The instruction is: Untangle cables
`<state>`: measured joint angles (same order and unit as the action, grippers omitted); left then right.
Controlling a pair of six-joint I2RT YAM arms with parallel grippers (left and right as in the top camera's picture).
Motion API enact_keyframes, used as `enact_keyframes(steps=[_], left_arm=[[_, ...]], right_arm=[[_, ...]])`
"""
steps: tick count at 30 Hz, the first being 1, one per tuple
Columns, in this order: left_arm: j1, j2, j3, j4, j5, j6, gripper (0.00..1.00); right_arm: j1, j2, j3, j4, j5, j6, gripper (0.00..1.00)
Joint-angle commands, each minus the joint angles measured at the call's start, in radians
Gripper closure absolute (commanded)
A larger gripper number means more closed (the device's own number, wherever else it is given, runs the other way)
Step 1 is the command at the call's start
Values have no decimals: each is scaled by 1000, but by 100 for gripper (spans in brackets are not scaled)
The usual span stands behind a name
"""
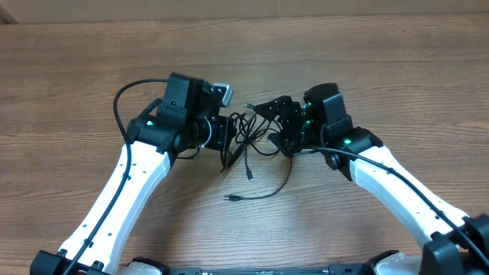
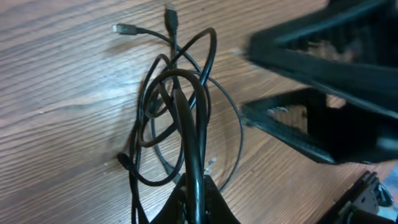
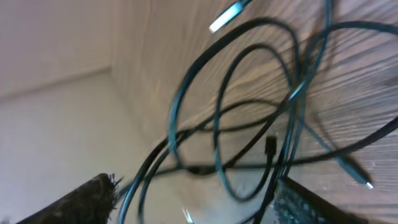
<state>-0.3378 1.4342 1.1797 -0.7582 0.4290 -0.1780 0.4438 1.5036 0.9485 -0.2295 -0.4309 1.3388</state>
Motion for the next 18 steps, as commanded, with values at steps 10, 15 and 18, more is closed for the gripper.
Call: enact_keyframes(steps=[10,15,18], left_arm=[[-11,-16,22,61,89,-18,96],[-11,-16,22,60,88,-18,96],[-11,-16,22,68,89,-18,96]], right_arm=[[10,138,7,41,86,30,38],[10,138,7,44,44,15,51],[13,138,7,49,7,15,53]])
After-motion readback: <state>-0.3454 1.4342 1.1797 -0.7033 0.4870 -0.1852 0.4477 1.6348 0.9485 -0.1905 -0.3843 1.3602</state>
